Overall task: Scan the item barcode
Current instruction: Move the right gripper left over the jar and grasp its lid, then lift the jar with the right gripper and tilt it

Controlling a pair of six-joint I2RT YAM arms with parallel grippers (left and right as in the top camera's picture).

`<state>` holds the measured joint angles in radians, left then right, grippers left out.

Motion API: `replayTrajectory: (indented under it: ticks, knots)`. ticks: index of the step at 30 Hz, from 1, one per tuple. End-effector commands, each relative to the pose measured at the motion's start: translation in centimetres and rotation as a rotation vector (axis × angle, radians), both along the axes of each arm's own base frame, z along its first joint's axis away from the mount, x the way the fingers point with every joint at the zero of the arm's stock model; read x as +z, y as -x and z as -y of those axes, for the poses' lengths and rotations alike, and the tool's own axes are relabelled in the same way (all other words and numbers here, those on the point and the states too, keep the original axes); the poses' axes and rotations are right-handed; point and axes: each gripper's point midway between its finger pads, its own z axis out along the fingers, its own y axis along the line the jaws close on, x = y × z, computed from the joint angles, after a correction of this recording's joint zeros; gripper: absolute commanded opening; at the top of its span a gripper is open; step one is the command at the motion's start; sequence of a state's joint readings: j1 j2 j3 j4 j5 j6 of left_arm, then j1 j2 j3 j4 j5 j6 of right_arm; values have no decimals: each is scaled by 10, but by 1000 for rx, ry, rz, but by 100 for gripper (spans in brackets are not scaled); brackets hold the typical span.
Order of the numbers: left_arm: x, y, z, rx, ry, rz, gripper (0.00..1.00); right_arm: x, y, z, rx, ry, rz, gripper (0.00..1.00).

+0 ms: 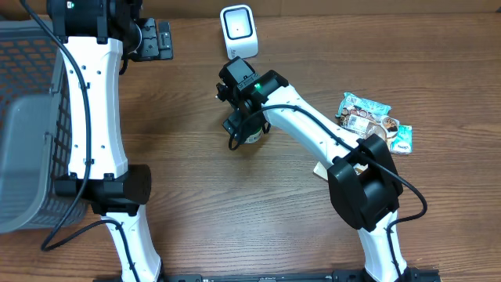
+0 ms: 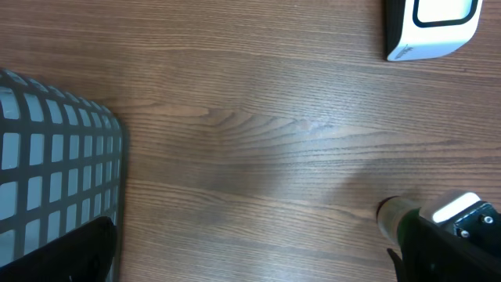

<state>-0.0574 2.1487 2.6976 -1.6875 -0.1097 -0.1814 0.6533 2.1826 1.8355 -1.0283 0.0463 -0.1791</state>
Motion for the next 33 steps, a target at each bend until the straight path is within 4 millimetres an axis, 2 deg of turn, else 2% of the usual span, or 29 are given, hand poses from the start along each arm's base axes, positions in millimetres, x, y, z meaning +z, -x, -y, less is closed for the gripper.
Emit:
replayTrajectory:
  ticks: [1,4,8,11,14,16,19,24,27,29,31,33]
  knots:
    - [11,3,-2,2,-11,29,100,-19,4,4,-11,9,-38,88]
    - [11,3,-2,2,-11,29,100,-26,4,5,-12,14,-45,87]
    - [11,3,-2,2,-11,29,100,-24,-1,2,-22,0,-27,74]
    - [11,3,-2,2,-11,29,100,-20,-6,-1,-57,-18,-14,70]
    - [11,3,-1,2,-10,29,100,-15,-9,-3,-95,-37,-7,51]
    - [11,3,-1,2,-11,29,100,-11,-11,-5,-136,-51,-6,43]
    - [11,3,-1,2,-11,29,100,-2,-14,-7,-221,-80,-8,41]
    - [11,3,-1,2,-11,29,100,19,-18,4,-547,-147,-56,45]
    - [11,3,-1,2,-11,29,100,17,-18,20,-821,-176,-121,44]
    - [11,3,-1,2,-11,29,100,14,-16,31,-993,-184,-160,34]
    - [11,3,-1,2,-11,29,100,13,-15,41,-1165,-191,-189,29]
    - [11,3,-1,1,-10,29,100,12,-15,47,-1280,-197,-205,28]
